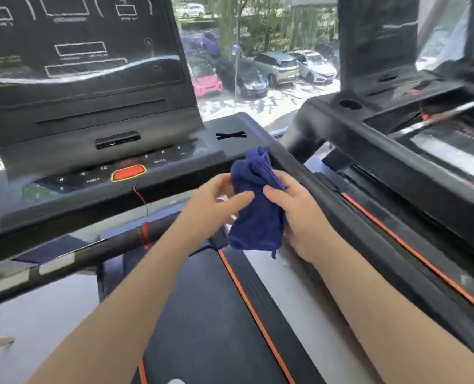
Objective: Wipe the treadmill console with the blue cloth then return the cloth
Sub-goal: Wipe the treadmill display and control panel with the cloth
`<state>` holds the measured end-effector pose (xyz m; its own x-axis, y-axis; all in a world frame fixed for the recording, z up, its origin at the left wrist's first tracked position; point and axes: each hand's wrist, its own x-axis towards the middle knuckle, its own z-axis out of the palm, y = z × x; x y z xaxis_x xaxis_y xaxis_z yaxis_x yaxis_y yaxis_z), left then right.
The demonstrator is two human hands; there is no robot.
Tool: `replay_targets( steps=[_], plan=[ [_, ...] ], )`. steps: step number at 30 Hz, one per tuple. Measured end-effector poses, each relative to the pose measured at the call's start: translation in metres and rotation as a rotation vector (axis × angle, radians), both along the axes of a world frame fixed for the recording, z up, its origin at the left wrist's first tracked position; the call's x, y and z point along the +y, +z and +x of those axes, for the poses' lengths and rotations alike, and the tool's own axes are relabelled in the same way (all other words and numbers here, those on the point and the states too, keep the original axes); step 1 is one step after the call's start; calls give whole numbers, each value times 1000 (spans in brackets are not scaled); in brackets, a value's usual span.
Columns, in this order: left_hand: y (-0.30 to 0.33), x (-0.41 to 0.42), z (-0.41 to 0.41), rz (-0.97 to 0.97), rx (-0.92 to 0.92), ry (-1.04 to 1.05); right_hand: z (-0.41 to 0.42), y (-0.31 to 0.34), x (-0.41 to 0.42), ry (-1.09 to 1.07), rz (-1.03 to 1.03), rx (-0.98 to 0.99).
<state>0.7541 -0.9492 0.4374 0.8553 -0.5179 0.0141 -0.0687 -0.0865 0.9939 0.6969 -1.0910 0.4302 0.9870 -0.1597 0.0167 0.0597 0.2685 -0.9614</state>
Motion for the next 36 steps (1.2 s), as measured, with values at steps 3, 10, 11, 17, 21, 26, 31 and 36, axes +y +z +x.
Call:
replay_targets(
  steps=[3,10,11,17,21,26,31,36],
  plan=[
    [2,-42,-30,-52,-3,-140,-40,8,-40,-158,-51,28],
    [9,-112,-90,-53,-33,-344,-139,10,-96,-415,-148,126],
    [11,-118,-99,-36,-58,-388,-153,12,-98,-438,-150,122],
    [7,-147,-157,0,-119,-538,-229,12,-104,-572,-225,150],
    [1,-163,-206,39,-178,-623,-288,5,-119,-691,-189,189],
    [3,-206,-255,109,-337,-668,-359,0,-159,-732,-215,221],
    [-4,-264,-317,179,-544,-604,-426,-10,-219,-728,-243,273],
    [-18,-320,-359,254,-546,-505,-480,-32,-282,-765,-224,381]
  ],
)
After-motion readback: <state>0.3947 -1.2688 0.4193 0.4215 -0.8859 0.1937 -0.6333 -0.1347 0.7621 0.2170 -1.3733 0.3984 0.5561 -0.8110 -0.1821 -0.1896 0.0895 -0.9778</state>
